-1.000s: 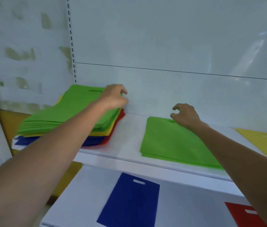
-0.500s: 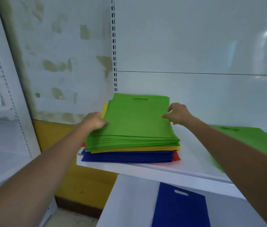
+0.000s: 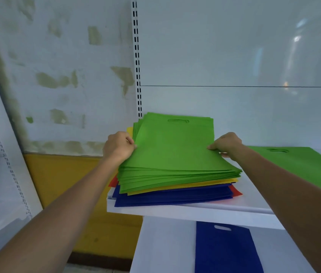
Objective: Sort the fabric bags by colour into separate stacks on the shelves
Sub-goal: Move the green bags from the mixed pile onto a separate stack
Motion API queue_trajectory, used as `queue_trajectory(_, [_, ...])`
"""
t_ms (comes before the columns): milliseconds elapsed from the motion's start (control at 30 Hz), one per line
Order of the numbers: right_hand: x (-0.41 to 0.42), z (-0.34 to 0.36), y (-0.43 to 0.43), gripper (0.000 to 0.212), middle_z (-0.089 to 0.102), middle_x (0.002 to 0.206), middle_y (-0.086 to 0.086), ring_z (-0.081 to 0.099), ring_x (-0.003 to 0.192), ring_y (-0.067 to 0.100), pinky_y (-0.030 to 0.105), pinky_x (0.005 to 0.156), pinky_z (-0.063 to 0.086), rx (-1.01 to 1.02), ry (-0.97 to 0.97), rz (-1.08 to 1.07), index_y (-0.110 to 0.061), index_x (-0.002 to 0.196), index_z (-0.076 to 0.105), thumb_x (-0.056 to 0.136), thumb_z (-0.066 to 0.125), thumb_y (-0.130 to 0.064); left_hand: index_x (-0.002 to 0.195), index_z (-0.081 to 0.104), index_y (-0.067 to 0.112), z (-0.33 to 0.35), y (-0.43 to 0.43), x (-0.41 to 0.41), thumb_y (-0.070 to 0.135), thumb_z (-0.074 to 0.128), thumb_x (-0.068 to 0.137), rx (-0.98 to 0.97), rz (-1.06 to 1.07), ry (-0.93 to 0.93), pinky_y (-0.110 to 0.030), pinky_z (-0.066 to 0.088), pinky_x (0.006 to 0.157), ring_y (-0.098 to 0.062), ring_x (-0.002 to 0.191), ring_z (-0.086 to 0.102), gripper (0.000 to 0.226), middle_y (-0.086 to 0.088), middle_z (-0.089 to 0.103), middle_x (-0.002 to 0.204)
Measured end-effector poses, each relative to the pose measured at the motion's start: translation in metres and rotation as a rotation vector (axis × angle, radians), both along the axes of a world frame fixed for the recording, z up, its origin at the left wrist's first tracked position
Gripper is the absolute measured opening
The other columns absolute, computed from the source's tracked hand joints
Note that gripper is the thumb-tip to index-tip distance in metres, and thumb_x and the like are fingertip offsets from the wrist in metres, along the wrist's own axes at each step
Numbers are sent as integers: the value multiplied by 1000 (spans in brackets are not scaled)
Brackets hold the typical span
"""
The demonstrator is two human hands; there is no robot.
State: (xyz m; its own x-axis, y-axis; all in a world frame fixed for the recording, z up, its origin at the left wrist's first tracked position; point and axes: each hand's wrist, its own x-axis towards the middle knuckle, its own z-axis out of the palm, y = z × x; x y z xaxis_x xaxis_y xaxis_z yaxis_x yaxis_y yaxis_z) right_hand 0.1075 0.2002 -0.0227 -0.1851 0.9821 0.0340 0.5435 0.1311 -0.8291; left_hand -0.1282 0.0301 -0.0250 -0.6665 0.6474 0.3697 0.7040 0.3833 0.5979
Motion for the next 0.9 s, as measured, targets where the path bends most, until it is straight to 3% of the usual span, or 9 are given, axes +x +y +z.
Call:
queue_trajectory(100, [1, 0, -1, 21, 62, 94, 17, 55, 79, 25, 37, 84, 52, 132, -53, -6, 8, 93, 64, 81, 70, -9, 72, 59, 23, 5, 2, 5, 17, 64, 85, 24, -10, 49, -30, 48, 77, -24, 93, 63, 15, -4, 70, 97])
queue_trajectory(233, [9, 10, -4, 12, 58, 90, 16, 49, 77, 25, 34, 71, 48, 339, -111, -101, 2, 94, 59, 84, 51, 2, 88, 59, 17, 18, 8, 23, 10, 61, 86, 98, -89, 56, -32, 47, 84, -25, 93, 62, 8, -9, 69, 96])
queue_trajectory(300, [23, 19, -6, 26, 49, 92, 12, 47, 82, 26, 33, 71, 43, 412, -66, -128, -5, 106, 51, 84, 45, 6, 100, 64, 14, 26, 13, 36, 8, 60, 87, 125, -142, 81, -29, 45, 86, -24, 95, 62, 15, -10, 69, 98])
queue_trajectory(400, [56, 34, -6, 51, 53, 101, 18, 52, 95, 34, 39, 79, 43, 618, -65, -132, -8, 129, 42, 82, 40, 11, 103, 70, 9, 38, 25, 68, 5, 52, 91, 113, -228, 180, -25, 41, 94, -22, 105, 61, 23, -9, 69, 110])
queue_trajectory(500, [100, 46, 4, 40, 51, 122, 22, 49, 112, 37, 39, 92, 39, 746, -216, -155, -3, 124, 55, 86, 44, 5, 110, 68, 9, 50, 42, 111, 9, 47, 94, 109, -288, 241, -29, 41, 95, -24, 111, 58, 27, -8, 65, 119])
queue_trajectory(600, [147, 56, 16, 34, 50, 128, 19, 45, 118, 35, 44, 97, 35, 821, -385, -190, -2, 122, 57, 91, 46, -11, 120, 61, 6, 58, 65, 157, 22, 51, 92, 60, -366, 314, -32, 40, 97, -28, 117, 53, 33, -12, 59, 127])
queue_trajectory(733, [210, 62, 39, 47, 36, 143, 13, 26, 133, 29, 52, 108, 21, 780, -635, -197, -3, 133, 41, 93, 46, -27, 125, 53, 0, 61, 100, 222, 34, 50, 91, -103, -389, 388, -37, 38, 101, -34, 124, 42, 49, -20, 49, 132])
queue_trajectory(900, [266, 57, 74, 45, 39, 137, 17, 33, 128, 32, 50, 101, 30, 602, -715, -156, 0, 126, 45, 93, 47, -31, 115, 60, 2, 45, 137, 280, 29, 54, 86, -170, -379, 381, -37, 44, 94, -33, 115, 50, 41, -19, 56, 122])
